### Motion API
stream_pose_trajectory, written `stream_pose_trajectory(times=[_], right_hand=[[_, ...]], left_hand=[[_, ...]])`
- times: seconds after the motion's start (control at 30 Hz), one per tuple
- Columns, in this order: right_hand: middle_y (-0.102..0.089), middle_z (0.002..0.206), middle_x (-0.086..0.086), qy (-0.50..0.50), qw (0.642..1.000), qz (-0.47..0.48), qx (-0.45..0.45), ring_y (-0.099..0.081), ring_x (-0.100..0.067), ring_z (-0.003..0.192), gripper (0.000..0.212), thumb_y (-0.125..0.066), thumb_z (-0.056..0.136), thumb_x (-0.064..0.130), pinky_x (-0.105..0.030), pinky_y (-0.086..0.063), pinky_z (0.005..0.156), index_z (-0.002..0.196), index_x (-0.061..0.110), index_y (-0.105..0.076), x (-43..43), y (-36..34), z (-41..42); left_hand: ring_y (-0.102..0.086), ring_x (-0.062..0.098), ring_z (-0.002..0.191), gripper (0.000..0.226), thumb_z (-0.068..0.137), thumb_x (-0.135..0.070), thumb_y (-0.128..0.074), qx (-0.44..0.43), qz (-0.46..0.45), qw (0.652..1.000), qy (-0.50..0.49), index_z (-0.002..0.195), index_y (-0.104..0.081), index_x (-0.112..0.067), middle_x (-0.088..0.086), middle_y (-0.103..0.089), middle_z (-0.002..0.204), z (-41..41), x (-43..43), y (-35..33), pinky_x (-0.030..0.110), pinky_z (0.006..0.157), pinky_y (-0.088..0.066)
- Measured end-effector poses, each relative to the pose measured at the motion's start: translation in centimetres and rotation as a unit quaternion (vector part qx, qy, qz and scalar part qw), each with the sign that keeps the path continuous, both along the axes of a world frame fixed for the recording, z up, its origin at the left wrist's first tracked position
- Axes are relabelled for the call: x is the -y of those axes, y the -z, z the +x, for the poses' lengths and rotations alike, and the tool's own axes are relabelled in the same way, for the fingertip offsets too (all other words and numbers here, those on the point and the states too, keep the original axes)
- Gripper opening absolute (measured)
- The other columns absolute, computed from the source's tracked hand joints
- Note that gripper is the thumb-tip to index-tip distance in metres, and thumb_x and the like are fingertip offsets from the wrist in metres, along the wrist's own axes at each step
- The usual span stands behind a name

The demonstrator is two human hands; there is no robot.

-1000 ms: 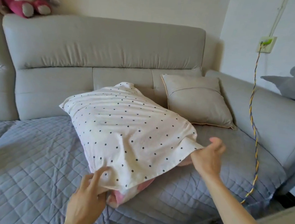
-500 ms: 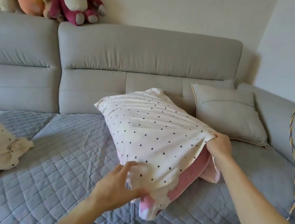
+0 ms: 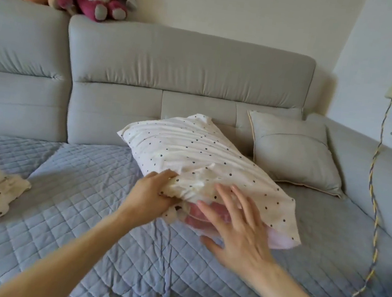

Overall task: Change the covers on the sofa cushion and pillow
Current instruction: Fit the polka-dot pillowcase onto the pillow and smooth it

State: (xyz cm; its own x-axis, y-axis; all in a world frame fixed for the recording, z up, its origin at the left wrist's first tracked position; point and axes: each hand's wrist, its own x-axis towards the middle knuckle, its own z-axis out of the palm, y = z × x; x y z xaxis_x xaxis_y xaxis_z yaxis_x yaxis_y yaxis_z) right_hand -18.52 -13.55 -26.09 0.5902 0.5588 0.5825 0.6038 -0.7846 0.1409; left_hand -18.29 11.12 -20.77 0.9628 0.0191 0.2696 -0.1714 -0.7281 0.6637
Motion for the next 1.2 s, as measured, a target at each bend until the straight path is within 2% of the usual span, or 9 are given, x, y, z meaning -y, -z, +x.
stream_pose_trajectory(times=[0.17, 0.37, 0.47, 0.6, 0.77, 0.87, 1.0, 1.07, 1.2], right_hand=[[-0.033, 0.158, -0.004, -0.026, 0.994, 0.051, 0.091, -0.036, -0.034, 0.141, 0.039, -0.038, 0.099, 0.058, -0.058, -0.037, 0.105, 0.138, 0.054, -0.044, -8.5, -8.0, 2.5], [-0.024, 0.156, -0.003, 0.051, 0.985, 0.122, 0.111, -0.049, -0.039, 0.118, 0.056, -0.057, 0.09, 0.055, -0.055, -0.047, 0.079, 0.139, 0.039, -0.036, -16.5, -15.0, 7.9], [-0.022, 0.159, -0.004, 0.063, 0.986, 0.118, 0.097, -0.045, -0.043, 0.119, 0.053, -0.054, 0.091, 0.053, -0.062, -0.041, 0.086, 0.139, 0.036, -0.037, -18.4, -15.5, 9.2], [-0.01, 0.166, -0.002, 0.006, 0.998, 0.051, 0.035, -0.038, -0.044, 0.133, 0.048, -0.032, 0.096, 0.06, -0.059, -0.036, 0.097, 0.142, 0.047, -0.039, -16.3, -11.3, 7.4], [0.012, 0.164, 0.012, -0.128, 0.983, -0.036, -0.127, -0.015, -0.023, 0.148, 0.044, -0.05, 0.086, 0.06, -0.045, -0.031, 0.112, 0.128, 0.051, -0.048, -11.8, -3.8, 1.6], [-0.014, 0.163, 0.011, -0.169, 0.973, -0.05, -0.151, -0.032, -0.018, 0.143, 0.047, -0.062, 0.081, 0.046, -0.037, -0.038, 0.11, 0.126, 0.034, -0.058, -6.8, -0.8, -0.7], [-0.06, 0.117, 0.007, -0.056, 0.99, -0.007, -0.13, -0.063, -0.017, 0.102, 0.048, -0.073, 0.083, 0.022, -0.027, -0.052, 0.071, 0.122, 0.03, -0.046, 1.5, -0.4, -1.5], [-0.055, 0.116, 0.013, 0.041, 0.989, -0.015, -0.142, -0.058, -0.012, 0.107, 0.037, -0.058, 0.094, 0.044, -0.022, -0.045, 0.072, 0.125, 0.034, -0.042, 5.0, -0.7, -1.8], [-0.053, 0.119, 0.011, 0.075, 0.988, -0.04, -0.127, -0.056, -0.012, 0.098, 0.081, -0.039, 0.076, 0.09, -0.03, -0.053, 0.07, 0.128, 0.03, -0.051, 5.7, 0.5, -3.1]], left_hand=[[-0.06, 0.008, 0.059, 0.035, 0.069, -0.011, -0.082, -0.007, -0.071, 0.997, -0.005, 0.093, -0.069, -0.032, -0.002, -0.067, 0.075, 0.0, -4.4, -12.2, 0.024, 0.052, -0.051], [-0.058, 0.023, 0.06, 0.024, 0.071, 0.001, -0.071, 0.022, -0.24, 0.969, 0.06, 0.088, -0.067, -0.015, 0.013, -0.06, 0.07, -3.0, -3.1, -20.6, 0.028, 0.05, -0.037], [-0.05, 0.019, 0.051, 0.03, 0.076, 0.014, -0.058, 0.065, -0.239, 0.968, 0.039, 0.082, -0.063, -0.015, 0.007, -0.053, 0.062, -3.6, -2.3, -20.0, 0.022, 0.042, -0.034], [-0.052, 0.004, 0.049, 0.025, 0.079, 0.003, -0.063, 0.043, -0.123, 0.991, -0.025, 0.091, -0.06, -0.02, -0.002, -0.066, 0.069, -5.1, -4.6, -14.6, 0.015, 0.045, -0.037], [-0.056, 0.011, 0.062, 0.038, 0.079, -0.033, -0.066, -0.092, 0.119, 0.987, -0.048, 0.106, -0.042, -0.041, -0.001, -0.064, 0.075, -7.1, -6.7, -4.9, 0.028, 0.054, -0.042], [-0.057, 0.015, 0.065, 0.035, 0.079, -0.035, -0.061, -0.124, 0.23, 0.964, -0.058, 0.103, -0.036, -0.041, -0.001, -0.061, 0.075, -8.9, -6.4, -0.4, 0.033, 0.055, -0.043], [-0.055, 0.012, 0.064, 0.018, 0.083, -0.026, -0.057, -0.11, 0.237, 0.96, -0.105, 0.08, -0.041, -0.034, -0.005, -0.058, 0.069, -10.2, -7.2, 0.8, 0.027, 0.048, -0.034], [-0.052, 0.015, 0.061, 0.022, 0.079, -0.017, -0.056, -0.083, 0.208, 0.967, -0.123, 0.07, -0.042, -0.031, -0.004, -0.058, 0.063, -10.5, -7.2, 0.4, 0.028, 0.047, -0.032], [-0.039, 0.02, 0.052, 0.029, 0.07, 0.0, -0.052, 0.037, 0.128, 0.984, -0.116, 0.065, -0.038, -0.025, 0.001, -0.051, 0.053, -10.6, -6.4, -0.7, 0.031, 0.048, -0.03]])
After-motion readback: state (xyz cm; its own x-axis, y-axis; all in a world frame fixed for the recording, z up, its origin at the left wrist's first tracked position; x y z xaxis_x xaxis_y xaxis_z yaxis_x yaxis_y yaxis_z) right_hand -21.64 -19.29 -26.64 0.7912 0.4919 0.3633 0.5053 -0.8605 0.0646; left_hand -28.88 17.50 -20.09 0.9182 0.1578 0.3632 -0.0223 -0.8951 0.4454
